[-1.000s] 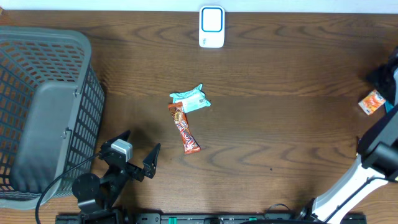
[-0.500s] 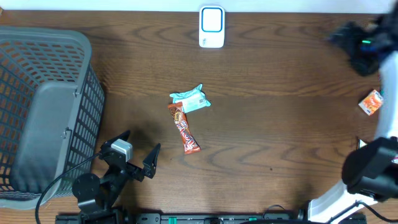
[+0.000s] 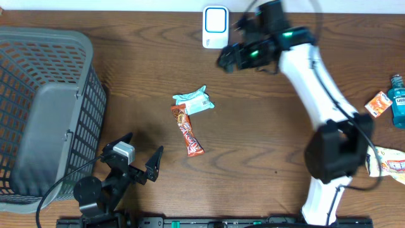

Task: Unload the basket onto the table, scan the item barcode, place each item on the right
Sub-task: 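Move the right gripper to the mint-green wipes pack and grasp it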

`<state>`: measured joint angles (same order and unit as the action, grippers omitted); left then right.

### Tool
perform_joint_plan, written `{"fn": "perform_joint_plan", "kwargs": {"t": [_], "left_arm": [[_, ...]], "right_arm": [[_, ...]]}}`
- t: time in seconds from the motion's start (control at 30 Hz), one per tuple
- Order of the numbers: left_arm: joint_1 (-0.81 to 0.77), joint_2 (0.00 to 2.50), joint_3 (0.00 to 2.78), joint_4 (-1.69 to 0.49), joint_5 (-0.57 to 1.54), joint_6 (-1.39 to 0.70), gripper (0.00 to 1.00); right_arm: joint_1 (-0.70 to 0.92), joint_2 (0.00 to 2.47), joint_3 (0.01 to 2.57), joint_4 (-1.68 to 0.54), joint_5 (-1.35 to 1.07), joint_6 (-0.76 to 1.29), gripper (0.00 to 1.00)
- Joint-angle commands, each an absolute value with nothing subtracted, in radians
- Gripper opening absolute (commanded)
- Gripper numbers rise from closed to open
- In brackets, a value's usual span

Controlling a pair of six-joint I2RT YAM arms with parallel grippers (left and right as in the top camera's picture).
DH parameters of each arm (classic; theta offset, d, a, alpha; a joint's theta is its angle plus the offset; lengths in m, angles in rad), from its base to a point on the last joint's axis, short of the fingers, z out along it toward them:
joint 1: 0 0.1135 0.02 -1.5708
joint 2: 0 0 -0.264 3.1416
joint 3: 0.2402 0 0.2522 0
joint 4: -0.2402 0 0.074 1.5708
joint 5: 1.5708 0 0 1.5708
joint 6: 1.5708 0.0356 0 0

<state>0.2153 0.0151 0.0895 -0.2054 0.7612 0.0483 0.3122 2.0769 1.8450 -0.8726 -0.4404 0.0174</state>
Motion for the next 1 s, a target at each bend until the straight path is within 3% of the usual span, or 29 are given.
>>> {"fn": "perform_joint_plan", "kwargs": {"t": [0.0, 0.23, 0.5, 0.97], "left_arm": [[0.217, 0.012, 0.073, -0.228, 0.775, 0.043, 0.98], [0.217, 0.012, 0.073, -0.228, 0.775, 0.043, 0.98], [0.217, 0.012, 0.073, -0.228, 0.775, 0.043, 0.98], [0.217, 0.012, 0.073, -0.228, 0.775, 0.043, 0.98]], "right_arm": [[0.329, 2.157, 1.848, -0.857, -0.561, -0.199, 0.99], [0.328, 2.281, 1.848, -0.805, -0.804, -0.357, 0.99], [0.333, 2.391, 1.848, -0.717, -0.855, -0.357, 0.99], [0.364, 2.457, 1.848, -0.749, -0.953, -0.478, 0.99]]}}
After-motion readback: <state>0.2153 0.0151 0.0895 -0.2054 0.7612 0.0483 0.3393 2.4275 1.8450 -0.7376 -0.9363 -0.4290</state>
